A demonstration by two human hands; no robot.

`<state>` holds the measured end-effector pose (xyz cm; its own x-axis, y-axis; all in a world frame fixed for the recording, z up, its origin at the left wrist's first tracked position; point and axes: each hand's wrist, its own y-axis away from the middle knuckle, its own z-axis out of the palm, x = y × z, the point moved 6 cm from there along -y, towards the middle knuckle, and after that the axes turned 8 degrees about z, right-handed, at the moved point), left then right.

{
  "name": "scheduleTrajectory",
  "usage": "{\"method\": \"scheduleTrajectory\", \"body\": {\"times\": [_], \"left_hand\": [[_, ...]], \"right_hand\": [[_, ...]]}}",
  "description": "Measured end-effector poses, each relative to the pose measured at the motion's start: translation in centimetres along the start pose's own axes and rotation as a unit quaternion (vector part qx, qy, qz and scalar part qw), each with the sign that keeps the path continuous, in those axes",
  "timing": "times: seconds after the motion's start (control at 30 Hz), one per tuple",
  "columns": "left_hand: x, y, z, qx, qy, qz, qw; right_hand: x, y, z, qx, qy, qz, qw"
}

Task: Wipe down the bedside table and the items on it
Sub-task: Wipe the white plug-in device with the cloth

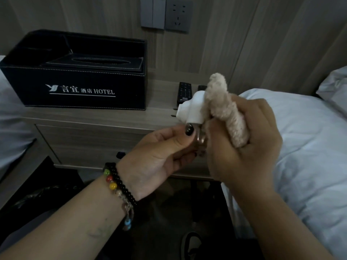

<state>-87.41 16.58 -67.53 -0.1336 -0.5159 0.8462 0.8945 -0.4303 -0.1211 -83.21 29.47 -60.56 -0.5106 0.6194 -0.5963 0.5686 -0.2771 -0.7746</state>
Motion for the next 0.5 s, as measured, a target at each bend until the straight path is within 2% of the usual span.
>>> {"method": "scheduleTrajectory", "body": {"times": [0.1,0.2,0.3,0.43,0.5], "left_hand": [[0.5,0.2,-0.1,0.019,-0.113,0.019,0.993],[1.0,0.2,-0.3,0.056,-0.199,0.050,0.977],[1.4,0.2,-0.3,0.074,-0.224,0.070,0.969],[2.2,0.4,-0.5,0.092,-0.297,0.098,0.945],[2.6,0.6,-0.5,0.087,-0.320,0.111,0.937]], "right_hand": [[1.8,-1.5,-0.4,0.008,-0.022,0.084,0.996],[2.8,-1.6,-0.3,-0.007,-0.035,0.108,0.993],[1.8,-0.8,-0.3,-0.030,-0.038,0.060,0.997],[-0.3,0.6,0.5,-0.103,0.018,-0.073,0.992],[0.2,0.2,0.4,-0.094,0.033,-0.067,0.993]]}}
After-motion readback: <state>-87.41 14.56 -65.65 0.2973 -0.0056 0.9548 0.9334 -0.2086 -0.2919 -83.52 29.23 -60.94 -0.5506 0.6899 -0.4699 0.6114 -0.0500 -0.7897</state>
